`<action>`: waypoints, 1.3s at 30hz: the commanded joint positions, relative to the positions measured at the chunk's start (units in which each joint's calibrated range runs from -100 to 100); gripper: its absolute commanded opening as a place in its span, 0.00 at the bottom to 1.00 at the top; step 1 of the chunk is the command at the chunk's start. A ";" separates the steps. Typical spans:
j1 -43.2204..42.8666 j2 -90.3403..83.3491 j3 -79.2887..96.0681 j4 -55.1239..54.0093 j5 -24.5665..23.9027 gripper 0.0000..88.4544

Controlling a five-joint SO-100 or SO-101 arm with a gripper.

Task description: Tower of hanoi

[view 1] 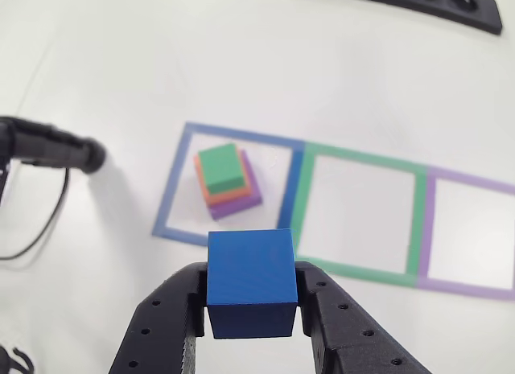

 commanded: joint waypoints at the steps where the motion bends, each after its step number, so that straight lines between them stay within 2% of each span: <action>1: -1.99 0.57 -2.38 0.64 -0.44 0.02; 5: -2.38 -0.07 3.62 -3.25 4.15 0.02; 11: -2.22 -4.72 24.06 -20.57 12.61 0.03; 19: -1.38 -6.72 56.50 -53.76 12.61 0.03; 25: -3.21 -2.39 73.22 -80.06 12.61 0.03; 34: -5.43 10.67 78.49 -103.86 12.61 0.03; 39: -5.50 16.52 78.58 -110.66 12.61 0.03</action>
